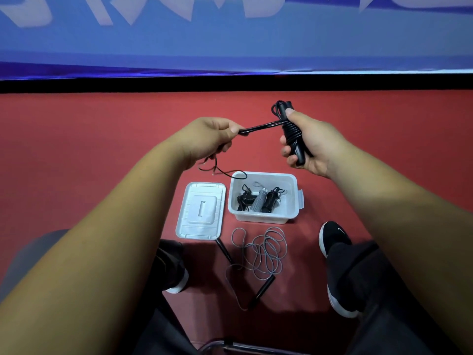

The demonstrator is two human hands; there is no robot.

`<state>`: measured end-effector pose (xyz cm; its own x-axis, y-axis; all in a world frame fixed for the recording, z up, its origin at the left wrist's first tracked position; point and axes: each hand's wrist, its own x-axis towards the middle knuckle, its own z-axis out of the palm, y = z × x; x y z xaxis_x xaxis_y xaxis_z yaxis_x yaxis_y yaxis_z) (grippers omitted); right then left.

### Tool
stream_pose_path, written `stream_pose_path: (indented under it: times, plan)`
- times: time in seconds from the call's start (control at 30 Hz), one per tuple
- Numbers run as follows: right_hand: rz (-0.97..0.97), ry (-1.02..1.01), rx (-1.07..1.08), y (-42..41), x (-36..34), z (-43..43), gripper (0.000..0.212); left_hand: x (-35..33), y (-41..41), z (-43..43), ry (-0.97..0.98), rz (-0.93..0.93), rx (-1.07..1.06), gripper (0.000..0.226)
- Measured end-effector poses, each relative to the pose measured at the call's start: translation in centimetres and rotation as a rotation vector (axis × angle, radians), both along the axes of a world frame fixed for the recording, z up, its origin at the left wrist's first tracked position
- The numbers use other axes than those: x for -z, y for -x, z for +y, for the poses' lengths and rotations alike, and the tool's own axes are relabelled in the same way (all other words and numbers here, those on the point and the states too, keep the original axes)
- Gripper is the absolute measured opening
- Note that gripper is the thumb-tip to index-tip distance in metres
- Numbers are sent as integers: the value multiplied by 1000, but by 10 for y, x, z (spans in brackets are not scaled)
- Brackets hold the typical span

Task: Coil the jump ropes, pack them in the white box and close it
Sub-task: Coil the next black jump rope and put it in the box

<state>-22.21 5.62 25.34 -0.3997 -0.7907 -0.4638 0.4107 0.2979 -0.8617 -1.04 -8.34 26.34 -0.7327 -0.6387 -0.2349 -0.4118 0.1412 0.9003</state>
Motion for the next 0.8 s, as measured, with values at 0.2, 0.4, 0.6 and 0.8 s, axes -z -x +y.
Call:
stream_pose_path:
  times: [0.2,0.4,0.6,0.8]
  plan:
    - [-112,67,-269,-7,-16,5,41,4,-1,3,210,-160,41,19]
    - [-174,58,-548,-20,-23,17,52,3,6,8,261,-157,76,15]
    - [-247,-16,-860,-29,-12,27,56,-5,11,17,346,-101,151,31]
    - [-113,-202,-943,-33,-1,26,35,-9,6,10,103,-19,117,18]
